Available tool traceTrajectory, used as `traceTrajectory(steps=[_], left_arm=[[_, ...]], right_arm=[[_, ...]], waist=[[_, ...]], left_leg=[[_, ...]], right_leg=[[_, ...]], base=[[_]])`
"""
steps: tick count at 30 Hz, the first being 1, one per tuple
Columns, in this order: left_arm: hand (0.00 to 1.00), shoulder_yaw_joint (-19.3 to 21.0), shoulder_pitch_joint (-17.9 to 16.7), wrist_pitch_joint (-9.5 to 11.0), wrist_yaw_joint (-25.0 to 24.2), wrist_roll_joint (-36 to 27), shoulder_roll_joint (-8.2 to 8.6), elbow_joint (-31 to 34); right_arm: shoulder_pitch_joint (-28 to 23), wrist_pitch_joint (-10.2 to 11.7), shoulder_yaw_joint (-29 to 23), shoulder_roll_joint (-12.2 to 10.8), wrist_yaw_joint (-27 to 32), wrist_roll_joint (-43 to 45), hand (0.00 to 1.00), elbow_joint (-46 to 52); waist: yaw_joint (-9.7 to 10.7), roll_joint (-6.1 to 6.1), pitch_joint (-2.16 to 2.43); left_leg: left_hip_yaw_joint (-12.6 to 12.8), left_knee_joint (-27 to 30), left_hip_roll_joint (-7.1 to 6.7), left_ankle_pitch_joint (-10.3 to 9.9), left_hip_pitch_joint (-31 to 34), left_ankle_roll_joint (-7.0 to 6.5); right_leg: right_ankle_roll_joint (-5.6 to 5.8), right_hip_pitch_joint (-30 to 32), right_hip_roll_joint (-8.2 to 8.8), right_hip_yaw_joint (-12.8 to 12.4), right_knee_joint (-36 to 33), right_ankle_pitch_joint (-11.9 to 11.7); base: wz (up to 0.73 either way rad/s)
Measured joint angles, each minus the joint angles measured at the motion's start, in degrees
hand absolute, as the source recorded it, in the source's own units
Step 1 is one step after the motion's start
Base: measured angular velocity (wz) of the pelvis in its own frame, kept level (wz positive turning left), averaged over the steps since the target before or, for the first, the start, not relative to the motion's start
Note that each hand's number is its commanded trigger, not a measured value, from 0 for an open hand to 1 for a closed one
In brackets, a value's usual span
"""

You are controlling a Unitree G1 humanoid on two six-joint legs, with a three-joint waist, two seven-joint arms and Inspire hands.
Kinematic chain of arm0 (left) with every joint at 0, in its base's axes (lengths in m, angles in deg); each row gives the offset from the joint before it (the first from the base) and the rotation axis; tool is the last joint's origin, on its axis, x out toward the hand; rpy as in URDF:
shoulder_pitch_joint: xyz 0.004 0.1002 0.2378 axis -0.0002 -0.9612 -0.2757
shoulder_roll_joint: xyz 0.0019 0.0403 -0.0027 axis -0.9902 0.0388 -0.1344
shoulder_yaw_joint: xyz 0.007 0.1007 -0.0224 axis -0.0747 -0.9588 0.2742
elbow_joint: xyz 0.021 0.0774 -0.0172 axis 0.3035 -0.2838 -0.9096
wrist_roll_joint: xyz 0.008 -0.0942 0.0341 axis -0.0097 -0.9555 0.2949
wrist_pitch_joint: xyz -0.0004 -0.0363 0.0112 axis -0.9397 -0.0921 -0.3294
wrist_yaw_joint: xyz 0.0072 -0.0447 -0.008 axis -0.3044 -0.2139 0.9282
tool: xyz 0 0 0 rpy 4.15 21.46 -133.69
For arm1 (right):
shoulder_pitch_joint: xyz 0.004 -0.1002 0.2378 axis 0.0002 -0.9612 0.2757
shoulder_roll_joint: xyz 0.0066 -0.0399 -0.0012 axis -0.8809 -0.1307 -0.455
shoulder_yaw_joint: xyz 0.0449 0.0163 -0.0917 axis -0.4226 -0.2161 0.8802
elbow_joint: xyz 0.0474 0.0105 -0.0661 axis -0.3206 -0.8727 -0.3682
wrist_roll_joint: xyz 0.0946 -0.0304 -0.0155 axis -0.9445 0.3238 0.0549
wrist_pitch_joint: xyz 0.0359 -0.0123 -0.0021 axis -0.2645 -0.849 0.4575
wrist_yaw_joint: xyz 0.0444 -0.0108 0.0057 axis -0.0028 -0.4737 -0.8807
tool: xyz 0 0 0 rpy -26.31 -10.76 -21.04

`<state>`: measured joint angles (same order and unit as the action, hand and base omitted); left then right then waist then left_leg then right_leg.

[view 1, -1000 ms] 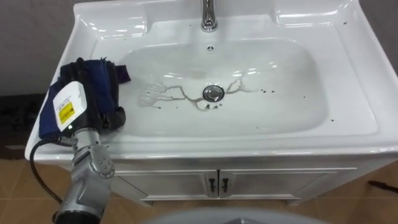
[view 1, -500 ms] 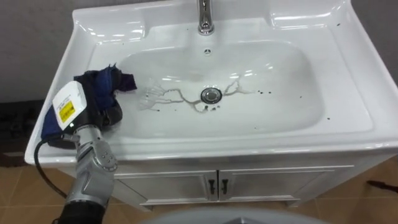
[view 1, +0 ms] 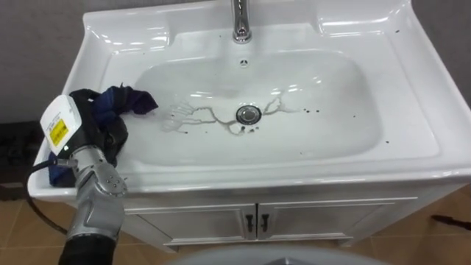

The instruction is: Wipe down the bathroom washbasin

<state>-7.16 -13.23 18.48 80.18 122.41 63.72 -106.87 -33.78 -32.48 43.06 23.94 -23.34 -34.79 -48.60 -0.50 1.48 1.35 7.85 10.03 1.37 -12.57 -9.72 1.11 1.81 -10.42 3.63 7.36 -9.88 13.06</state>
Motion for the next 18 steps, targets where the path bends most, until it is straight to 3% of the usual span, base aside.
traceTrajectory(steps=[5, 8, 18], left_arm=[[1.0, 0.0, 0.2, 0.1, -0.1, -2.0, -0.18, -0.5], [1.0, 0.1, 0.3, 1.2, -0.3, -4.9, -0.42, -1.1], [1.0, 0.8, 0.1, 2.6, -3.5, -8.3, -0.84, 1.5]], right_arm=[[0.0, -0.3, 0.0, 0.0, 0.0, 0.3, 0.0, 0.0], [-0.1, -0.2, 0.0, 0.0, 0.0, 0.5, 0.0, 1.0], [0.0, 1.7, 0.0, -0.2, -0.6, 0.3, 0.0, 2.7]], waist=[[0.1, -0.02, -0.02], [0.1, -0.01, -0.02], [0.1, -0.19, -0.11]], left_leg=[[-0.1, 0.1, -0.02, 0.0, -0.4, 0.0], [-0.2, 0.0, -0.02, 0.0, -0.5, 0.0], [-0.2, 0.4, -0.09, 0.0, 0.3, -0.01]], right_leg=[[0.03, -0.6, 0.05, 0.2, 0.2, 0.0], [0.04, -0.8, 0.06, 0.4, 0.2, 0.0], [0.21, -0.5, 0.23, 0.7, 0.3, 0.2]], base=[[0.01], [0.0], [0.02]])
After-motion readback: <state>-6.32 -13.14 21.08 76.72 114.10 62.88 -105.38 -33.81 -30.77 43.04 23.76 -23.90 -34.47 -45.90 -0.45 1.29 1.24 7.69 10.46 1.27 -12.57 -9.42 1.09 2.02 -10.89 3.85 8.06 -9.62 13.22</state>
